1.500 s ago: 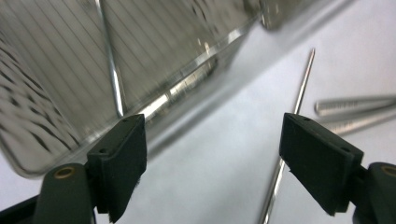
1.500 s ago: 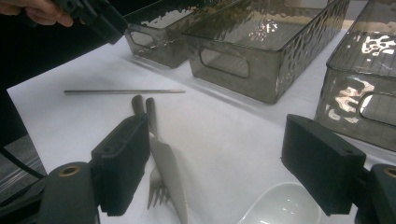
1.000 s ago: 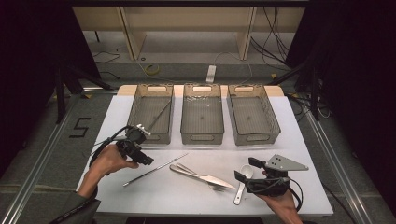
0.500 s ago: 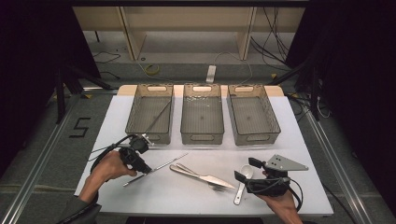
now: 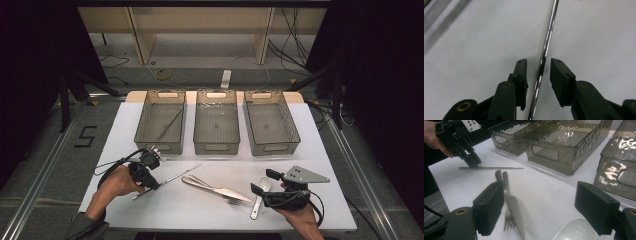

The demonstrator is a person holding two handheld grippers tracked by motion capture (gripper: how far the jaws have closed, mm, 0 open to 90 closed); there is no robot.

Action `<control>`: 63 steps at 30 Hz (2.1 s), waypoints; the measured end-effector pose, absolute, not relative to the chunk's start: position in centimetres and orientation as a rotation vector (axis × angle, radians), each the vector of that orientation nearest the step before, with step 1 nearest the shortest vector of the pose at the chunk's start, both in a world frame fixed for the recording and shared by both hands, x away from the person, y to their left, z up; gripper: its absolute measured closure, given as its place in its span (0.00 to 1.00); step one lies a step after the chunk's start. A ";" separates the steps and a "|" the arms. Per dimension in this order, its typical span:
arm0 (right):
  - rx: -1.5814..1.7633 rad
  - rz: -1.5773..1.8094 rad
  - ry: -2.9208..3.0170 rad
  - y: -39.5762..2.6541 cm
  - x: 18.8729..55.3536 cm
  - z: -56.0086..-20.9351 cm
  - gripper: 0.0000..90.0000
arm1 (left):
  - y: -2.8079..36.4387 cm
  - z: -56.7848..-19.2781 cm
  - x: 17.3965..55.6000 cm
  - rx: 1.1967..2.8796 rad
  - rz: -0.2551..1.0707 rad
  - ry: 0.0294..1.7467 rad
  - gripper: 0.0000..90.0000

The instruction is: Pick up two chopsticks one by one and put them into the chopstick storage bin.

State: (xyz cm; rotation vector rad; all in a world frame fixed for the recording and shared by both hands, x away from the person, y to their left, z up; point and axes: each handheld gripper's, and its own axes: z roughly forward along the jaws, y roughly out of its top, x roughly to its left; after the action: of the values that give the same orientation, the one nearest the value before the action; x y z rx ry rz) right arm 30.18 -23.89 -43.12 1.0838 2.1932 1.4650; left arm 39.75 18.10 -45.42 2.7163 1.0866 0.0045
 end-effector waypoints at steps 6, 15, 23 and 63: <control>1.082 1.459 2.201 -23.8 30.2 -43.2 0.27 | 17.8 -45.7 39.7 2.726 -0.002 1.070 0.80; 1.081 1.459 2.201 -23.8 30.2 -43.1 0.27 | 17.6 -46.1 39.8 2.750 -0.002 1.037 0.86; 1.079 1.457 2.204 -23.8 30.1 -43.1 0.27 | 17.5 -46.1 39.7 2.764 0.024 0.999 0.90; 1.081 1.458 2.201 -23.8 30.1 -43.1 0.27 | 18.3 -42.9 39.0 2.645 0.044 0.860 0.94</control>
State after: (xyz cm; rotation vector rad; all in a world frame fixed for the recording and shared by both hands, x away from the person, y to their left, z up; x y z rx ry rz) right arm 30.15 -23.84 -43.13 1.0808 2.2010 1.4577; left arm 39.01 18.30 -42.91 2.6447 0.8602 0.0441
